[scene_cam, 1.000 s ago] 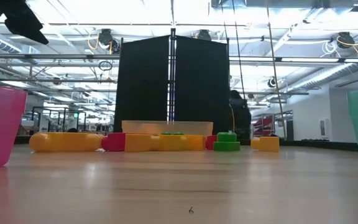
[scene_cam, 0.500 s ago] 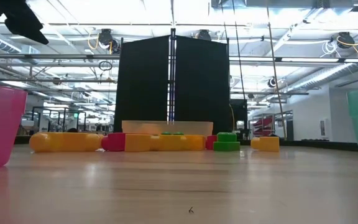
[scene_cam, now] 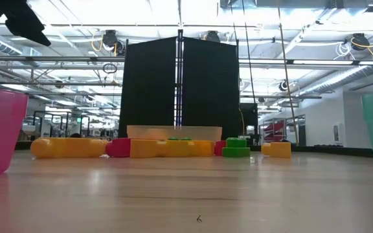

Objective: Sort blocks
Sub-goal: Put the yellow 1 stud game piece into the orange bin

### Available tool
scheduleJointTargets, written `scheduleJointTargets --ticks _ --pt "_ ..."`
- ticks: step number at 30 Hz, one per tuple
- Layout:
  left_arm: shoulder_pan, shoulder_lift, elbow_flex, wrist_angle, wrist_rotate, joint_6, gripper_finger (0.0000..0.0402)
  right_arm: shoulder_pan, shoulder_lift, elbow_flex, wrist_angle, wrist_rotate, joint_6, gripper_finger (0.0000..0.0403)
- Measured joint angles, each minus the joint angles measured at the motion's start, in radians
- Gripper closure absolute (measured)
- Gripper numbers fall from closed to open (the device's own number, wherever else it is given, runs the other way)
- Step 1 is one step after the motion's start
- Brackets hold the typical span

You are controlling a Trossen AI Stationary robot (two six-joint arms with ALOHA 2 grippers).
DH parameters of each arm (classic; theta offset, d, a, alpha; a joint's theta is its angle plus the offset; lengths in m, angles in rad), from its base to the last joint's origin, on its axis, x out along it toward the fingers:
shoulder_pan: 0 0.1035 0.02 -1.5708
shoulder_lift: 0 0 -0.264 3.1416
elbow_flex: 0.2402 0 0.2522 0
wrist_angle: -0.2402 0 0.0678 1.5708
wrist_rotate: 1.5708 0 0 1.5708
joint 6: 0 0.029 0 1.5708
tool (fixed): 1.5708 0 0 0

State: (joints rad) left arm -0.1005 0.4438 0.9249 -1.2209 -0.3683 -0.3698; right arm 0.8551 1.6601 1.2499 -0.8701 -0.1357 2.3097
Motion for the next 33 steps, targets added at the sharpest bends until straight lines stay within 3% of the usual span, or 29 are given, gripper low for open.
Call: scheduleJointTargets --ticks 5,9,12,16,25,29,33 --pt "0.000 0.000 0.000 0.000 0.000 0.011 0.0056 -0.190 -0.077 0.000 -0.196 0.261 -0.059 0.0133" --pt "0.000 0.000 0.000 0.000 0.000 0.011 0.0056 -0.417 -0.099 0.000 -0.391 0.334 -0.096 0.0131" --pt "0.000 0.000 0.000 0.000 0.000 0.011 0.0056 -0.591 -0.092 0.000 -0.456 0.359 -0.253 0.0131" --pt "0.000 0.000 0.000 0.000 0.000 0.011 0.0056 -0.785 -0.086 0.000 -0.407 0.426 -0.588 0.0131" --pt "0.000 0.000 0.000 -0.001 0.000 0.010 0.0056 -1.030 -0.087 0.000 -0.311 0.402 -1.387 0.0131" --pt "0.000 0.000 0.000 -0.001 0.000 0.009 0.0056 -1.087 -0.087 -0.005 -0.318 0.364 -1.554 0.0131" --pt "0.000 0.000 0.000 -0.001 0.000 -0.016 0.0056 -1.113 -0.087 -0.058 -0.276 0.298 -1.615 0.0131"
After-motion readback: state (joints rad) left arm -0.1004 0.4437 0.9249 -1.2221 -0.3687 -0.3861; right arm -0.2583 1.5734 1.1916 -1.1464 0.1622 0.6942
